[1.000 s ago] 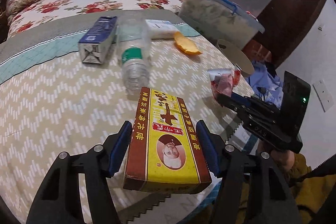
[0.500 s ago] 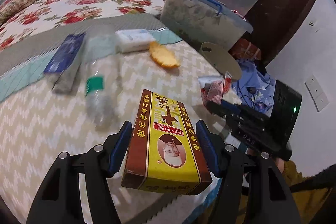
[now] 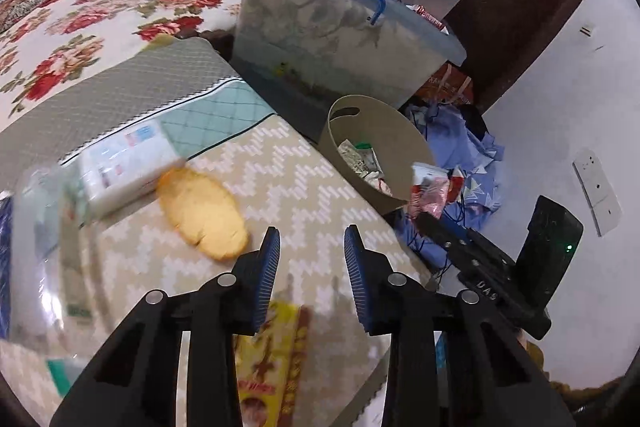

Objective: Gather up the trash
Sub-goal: 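Carry the box and wrapper to the wastebasket and drop them in with both tools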

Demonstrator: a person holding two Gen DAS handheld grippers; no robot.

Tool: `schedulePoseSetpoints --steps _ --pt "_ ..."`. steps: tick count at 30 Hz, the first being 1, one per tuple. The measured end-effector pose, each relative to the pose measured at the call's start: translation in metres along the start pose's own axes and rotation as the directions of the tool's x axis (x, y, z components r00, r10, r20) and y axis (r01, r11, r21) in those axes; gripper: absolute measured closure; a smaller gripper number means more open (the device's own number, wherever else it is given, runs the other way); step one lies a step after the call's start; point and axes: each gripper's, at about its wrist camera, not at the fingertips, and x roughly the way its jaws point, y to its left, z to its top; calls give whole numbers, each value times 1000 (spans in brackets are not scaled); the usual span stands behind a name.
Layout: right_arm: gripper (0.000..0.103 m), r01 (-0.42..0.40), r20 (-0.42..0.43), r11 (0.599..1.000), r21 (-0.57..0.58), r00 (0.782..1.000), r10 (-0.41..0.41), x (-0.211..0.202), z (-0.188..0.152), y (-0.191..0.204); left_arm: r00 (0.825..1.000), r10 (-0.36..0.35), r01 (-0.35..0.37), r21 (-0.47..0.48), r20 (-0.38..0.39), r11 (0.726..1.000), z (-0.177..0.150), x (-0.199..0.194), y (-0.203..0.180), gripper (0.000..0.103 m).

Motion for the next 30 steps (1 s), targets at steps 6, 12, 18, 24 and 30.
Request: schedulePoseSetpoints --steps 6,12,18,24,30 --pt "75 -39 2 999 16 999 39 1 1 -11 982 187 -187 51 13 981 -26 -8 -7 16" --pt "75 -74 -7 997 -14 997 74 4 -5 -2 918 371 -353 137 -140 926 -92 13 3 9" --pt "75 -69 14 997 45 998 69 5 6 -24 928 340 -309 193 -154 931 -95 26 -10 44" --pt "75 13 50 998 59 999 -16 2 25 -56 974 223 -207 232 -47 950 -33 27 -50 44" --pt "75 90 21 994 64 996 -92 19 41 -85 992 121 -108 278 -30 955 33 81 -97 44"
